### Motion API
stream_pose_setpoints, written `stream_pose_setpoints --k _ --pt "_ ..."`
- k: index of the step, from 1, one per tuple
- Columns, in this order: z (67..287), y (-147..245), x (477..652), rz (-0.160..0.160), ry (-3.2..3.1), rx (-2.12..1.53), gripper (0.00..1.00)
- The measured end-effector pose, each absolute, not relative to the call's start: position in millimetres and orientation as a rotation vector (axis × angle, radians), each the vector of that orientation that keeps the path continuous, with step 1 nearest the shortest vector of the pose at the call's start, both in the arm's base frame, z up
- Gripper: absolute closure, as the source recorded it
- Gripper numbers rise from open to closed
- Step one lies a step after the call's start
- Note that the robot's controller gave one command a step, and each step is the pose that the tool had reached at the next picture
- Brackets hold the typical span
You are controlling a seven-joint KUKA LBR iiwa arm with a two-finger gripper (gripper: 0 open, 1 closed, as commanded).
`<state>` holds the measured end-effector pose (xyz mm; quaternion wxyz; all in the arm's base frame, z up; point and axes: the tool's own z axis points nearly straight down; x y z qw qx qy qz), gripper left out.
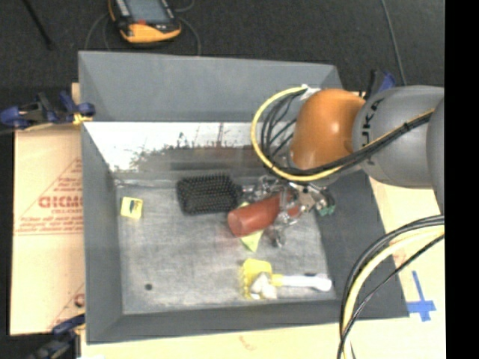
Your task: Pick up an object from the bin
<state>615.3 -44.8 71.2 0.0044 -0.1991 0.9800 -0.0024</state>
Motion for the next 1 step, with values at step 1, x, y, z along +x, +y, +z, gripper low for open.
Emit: stream_pose_setpoints --k 1 --pt "76.3 -44.7 614.2 -0.006 3.073 -0.629 1.00"
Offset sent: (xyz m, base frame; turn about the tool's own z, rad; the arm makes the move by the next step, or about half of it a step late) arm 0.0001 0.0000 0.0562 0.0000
